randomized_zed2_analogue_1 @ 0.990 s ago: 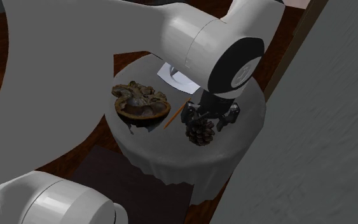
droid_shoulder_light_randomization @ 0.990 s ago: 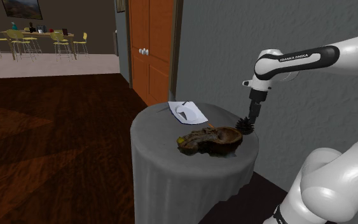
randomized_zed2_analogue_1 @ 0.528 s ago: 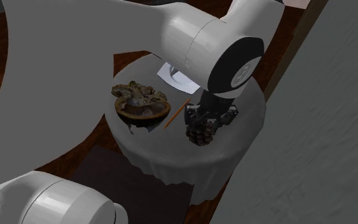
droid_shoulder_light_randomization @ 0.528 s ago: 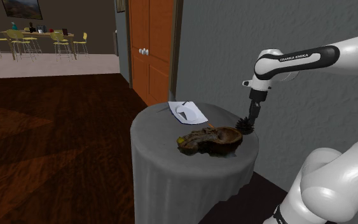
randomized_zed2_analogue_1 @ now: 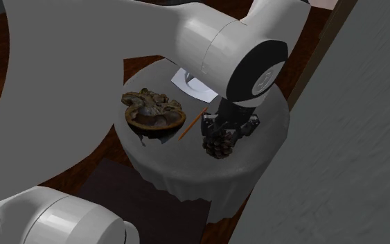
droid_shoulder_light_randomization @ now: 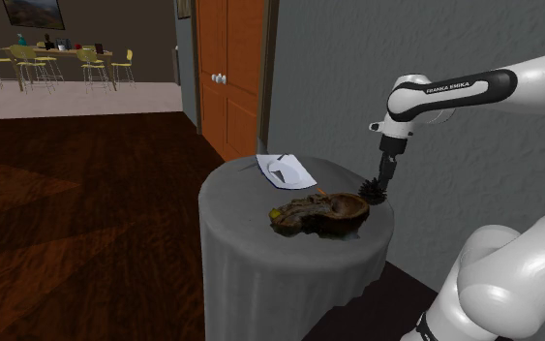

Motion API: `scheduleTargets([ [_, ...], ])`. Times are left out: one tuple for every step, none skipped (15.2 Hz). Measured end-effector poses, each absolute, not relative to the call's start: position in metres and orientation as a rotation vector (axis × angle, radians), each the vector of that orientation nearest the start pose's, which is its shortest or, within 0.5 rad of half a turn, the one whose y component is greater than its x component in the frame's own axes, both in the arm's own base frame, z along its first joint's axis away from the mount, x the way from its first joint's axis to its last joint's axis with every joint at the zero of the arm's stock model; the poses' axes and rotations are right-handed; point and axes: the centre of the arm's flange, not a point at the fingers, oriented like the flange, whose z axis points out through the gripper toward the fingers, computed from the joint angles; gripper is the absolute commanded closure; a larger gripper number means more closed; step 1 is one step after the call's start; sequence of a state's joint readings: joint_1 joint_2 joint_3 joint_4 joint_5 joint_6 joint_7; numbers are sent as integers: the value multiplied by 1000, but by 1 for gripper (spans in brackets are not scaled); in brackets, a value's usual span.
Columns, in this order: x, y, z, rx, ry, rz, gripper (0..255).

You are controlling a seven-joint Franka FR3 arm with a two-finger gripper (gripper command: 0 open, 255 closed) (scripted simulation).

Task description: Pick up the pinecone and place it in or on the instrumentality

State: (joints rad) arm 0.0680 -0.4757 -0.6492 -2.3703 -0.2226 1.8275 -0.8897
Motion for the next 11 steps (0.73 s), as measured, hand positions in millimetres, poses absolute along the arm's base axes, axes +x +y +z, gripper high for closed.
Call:
scheduleTargets([
  [331, -253, 454, -2919, -680, 93, 255],
  [330, -253, 457, -2919, -680, 94, 255],
  [331, -253, 462, -2919, -680, 94, 255],
  [331, -253, 466, -2919, -680, 95, 255],
  [331, -253, 471, -2919, -680, 94, 255],
  [332, -253, 476, -2919, -680, 95, 255],
  [332, -253, 482, -2919, -680, 95, 255],
  [331, -252, 487, -2919, -680, 95, 255],
  [331, -253, 493, -2919, -680, 94, 255],
  [331, -252, 498, -2919, -680, 94, 255],
  [330, -252, 503, -2919, -680, 95, 255],
])
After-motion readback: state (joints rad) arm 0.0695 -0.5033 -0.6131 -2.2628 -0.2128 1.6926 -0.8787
